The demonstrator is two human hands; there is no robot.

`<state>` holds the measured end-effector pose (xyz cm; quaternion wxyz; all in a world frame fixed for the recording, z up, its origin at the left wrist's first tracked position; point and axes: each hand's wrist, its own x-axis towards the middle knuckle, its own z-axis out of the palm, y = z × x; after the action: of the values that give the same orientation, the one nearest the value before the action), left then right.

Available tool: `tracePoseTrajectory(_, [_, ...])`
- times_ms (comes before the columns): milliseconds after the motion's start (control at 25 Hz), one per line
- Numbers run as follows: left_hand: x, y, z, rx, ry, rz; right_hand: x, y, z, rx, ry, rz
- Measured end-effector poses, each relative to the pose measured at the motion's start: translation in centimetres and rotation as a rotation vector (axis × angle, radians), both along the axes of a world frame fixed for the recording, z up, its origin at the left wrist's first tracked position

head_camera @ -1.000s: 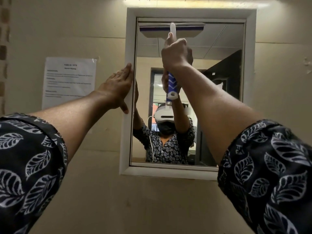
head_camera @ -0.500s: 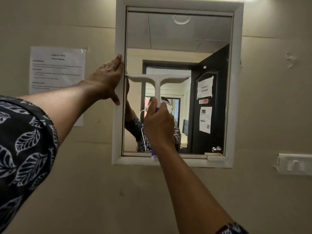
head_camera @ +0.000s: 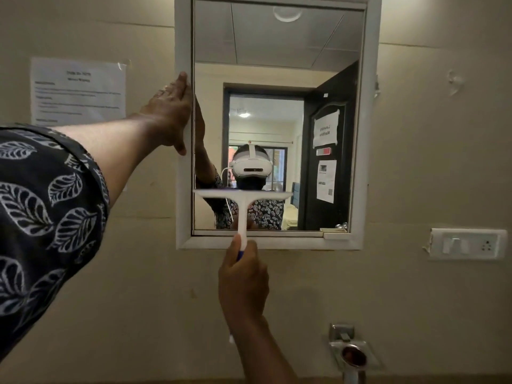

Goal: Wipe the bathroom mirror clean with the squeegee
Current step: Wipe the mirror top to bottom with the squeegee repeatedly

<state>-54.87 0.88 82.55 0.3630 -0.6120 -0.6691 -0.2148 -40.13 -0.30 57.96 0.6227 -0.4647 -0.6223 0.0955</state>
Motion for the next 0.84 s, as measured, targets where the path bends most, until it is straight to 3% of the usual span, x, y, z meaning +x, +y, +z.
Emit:
tracePoseTrajectory(400, [0.2,-0.3,0.2,-0.035,0.006,0.019,0.4,-0.7,-6.3,-0.141,-0.086,-0.057])
tracePoseTrajectory(600, [0.4,-0.2,-0.2,-0.011,0.007,0.020,0.8,-0.9,-6.3,-0.170,-0.061,0.045])
tracePoseTrajectory(720, [0.3,0.0,-0.4,0.018,0.024,0.026,1.1,-1.6,-4.6,-0.076,0.057,0.120])
tracePoseTrajectory(840, [0.4,0.2,-0.6,0.040,0.022,0.029,2.2,-1.8,1.2,0.133,0.218,0.168])
